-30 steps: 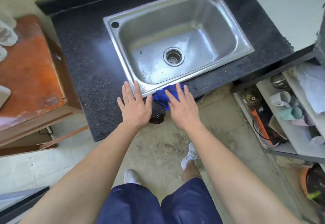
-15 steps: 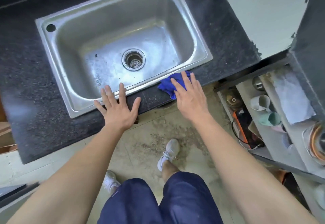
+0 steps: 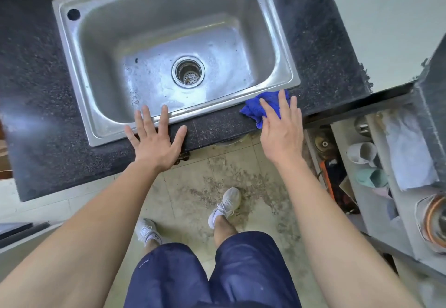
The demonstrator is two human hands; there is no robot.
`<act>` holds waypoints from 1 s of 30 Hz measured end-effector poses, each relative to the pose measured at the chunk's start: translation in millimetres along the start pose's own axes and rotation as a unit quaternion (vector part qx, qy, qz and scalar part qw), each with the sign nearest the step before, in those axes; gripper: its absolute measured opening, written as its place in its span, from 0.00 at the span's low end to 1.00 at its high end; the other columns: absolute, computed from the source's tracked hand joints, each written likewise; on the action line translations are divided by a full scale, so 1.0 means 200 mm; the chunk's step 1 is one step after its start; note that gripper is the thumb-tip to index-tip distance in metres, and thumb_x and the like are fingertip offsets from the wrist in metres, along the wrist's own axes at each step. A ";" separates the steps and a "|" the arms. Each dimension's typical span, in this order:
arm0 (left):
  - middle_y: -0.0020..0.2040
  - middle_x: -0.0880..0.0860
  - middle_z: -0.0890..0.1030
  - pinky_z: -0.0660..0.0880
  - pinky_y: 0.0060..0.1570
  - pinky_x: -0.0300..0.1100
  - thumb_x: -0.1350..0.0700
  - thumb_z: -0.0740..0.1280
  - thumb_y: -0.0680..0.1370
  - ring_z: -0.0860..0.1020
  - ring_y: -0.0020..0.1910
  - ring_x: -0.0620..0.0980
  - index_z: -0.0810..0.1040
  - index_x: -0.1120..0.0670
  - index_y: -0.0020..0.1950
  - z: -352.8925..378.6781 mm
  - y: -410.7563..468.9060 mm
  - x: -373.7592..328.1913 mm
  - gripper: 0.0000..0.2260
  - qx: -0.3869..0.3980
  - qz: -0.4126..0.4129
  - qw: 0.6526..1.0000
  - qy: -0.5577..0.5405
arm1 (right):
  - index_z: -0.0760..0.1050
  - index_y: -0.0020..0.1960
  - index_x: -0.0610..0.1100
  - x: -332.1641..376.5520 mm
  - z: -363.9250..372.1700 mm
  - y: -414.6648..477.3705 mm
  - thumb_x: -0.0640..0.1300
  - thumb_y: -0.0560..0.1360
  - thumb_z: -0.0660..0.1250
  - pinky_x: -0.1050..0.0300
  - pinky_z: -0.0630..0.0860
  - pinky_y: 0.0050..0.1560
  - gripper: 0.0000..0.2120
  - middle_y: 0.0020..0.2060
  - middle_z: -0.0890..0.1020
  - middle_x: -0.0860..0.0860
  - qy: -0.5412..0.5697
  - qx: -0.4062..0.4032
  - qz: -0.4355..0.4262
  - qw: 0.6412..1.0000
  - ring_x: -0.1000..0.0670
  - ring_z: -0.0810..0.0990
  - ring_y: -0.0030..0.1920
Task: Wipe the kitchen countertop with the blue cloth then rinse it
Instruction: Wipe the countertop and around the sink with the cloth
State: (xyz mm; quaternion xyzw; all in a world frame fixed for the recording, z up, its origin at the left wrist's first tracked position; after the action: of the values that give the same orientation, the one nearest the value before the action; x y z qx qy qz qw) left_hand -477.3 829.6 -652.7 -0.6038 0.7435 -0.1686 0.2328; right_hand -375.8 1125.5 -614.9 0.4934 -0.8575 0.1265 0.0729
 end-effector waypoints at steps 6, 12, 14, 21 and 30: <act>0.79 0.54 0.32 0.29 0.72 0.61 0.30 0.39 0.78 0.28 0.76 0.53 0.35 0.39 0.79 0.01 0.01 0.01 0.31 0.016 -0.003 1.000 -0.014 | 0.63 0.78 0.47 0.38 0.13 -0.16 0.46 0.81 0.57 0.37 0.49 0.78 0.24 0.80 0.55 0.41 0.074 0.013 0.077 0.994 0.33 0.50 0.78; 0.81 0.54 0.36 0.31 0.74 0.60 0.32 0.39 0.79 0.32 0.78 0.52 0.41 0.40 0.80 -0.04 -0.04 0.00 0.31 -0.041 0.000 0.999 -0.034 | 0.67 0.76 0.48 0.04 0.02 -0.05 0.45 0.82 0.57 0.39 0.56 0.76 0.22 0.78 0.60 0.41 -0.011 0.018 -0.054 0.998 0.33 0.57 0.77; 0.81 0.54 0.36 0.31 0.74 0.60 0.32 0.39 0.79 0.33 0.78 0.52 0.42 0.43 0.81 -0.05 -0.05 -0.04 0.32 -0.056 -0.002 0.998 -0.028 | 0.64 0.77 0.49 -0.22 -0.07 0.04 0.47 0.84 0.55 0.42 0.55 0.77 0.22 0.79 0.58 0.42 -0.023 0.010 0.038 0.999 0.34 0.56 0.77; 0.80 0.54 0.35 0.31 0.74 0.61 0.33 0.40 0.80 0.32 0.78 0.52 0.39 0.43 0.80 -0.05 0.00 -0.66 0.30 -0.047 0.140 0.989 -0.014 | 0.64 0.77 0.48 -0.41 -0.26 0.17 0.46 0.85 0.55 0.49 0.56 0.77 0.21 0.80 0.57 0.45 0.068 0.051 0.017 0.996 0.40 0.57 0.78; 0.79 0.54 0.31 0.31 0.72 0.64 0.29 0.39 0.78 0.30 0.77 0.55 0.33 0.39 0.78 0.09 0.10 -1.03 0.32 -0.016 0.163 0.985 0.046 | 0.62 0.78 0.52 -0.55 -0.37 0.67 0.48 0.84 0.54 0.42 0.59 0.75 0.22 0.80 0.54 0.44 0.019 0.007 0.055 0.998 0.38 0.56 0.77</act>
State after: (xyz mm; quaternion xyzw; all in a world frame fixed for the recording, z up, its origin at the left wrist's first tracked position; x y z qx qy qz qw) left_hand -450.8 1036.0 -648.4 -0.4698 0.8445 -0.1441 0.2129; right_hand -436.2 1302.3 -591.5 0.4436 -0.8808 0.1458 0.0791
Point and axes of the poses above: each hand's wrist, its own y-axis towards the middle knuckle, its own z-axis out of the palm, x = y × z, the point moved 10 cm from there along y, towards the middle knuckle
